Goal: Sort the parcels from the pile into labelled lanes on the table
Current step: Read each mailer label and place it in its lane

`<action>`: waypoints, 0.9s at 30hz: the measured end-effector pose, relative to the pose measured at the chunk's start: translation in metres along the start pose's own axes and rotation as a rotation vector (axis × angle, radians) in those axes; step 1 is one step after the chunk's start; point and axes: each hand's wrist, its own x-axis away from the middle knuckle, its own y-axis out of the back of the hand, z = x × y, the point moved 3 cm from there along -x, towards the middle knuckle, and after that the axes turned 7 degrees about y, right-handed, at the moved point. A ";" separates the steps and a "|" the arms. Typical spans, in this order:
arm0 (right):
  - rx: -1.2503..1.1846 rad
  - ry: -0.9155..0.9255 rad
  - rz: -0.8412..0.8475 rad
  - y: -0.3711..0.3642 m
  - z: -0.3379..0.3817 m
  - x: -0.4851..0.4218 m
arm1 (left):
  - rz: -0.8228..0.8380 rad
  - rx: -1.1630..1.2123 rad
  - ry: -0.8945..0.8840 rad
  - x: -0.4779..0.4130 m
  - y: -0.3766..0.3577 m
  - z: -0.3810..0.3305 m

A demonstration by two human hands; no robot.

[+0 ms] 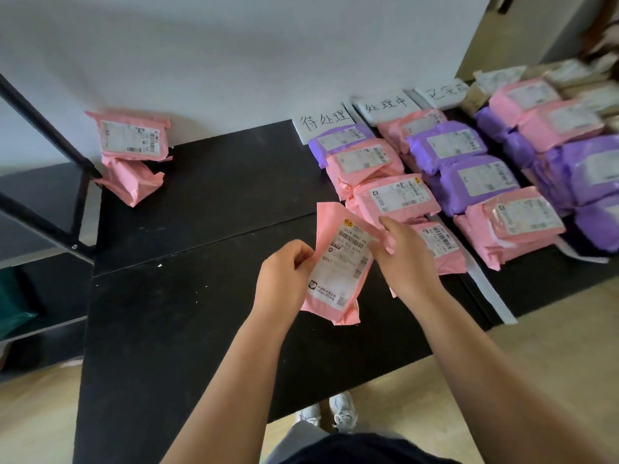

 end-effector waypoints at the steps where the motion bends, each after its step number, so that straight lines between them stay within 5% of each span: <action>1: 0.001 -0.014 -0.022 0.001 -0.005 -0.001 | 0.019 -0.012 -0.024 -0.002 -0.002 -0.002; 13: -0.065 -0.136 -0.008 0.033 -0.074 -0.019 | 0.071 -0.124 -0.078 -0.034 -0.056 -0.039; 27: -0.200 -0.367 -0.030 0.067 -0.215 -0.093 | -0.198 -0.090 0.015 -0.075 -0.189 -0.080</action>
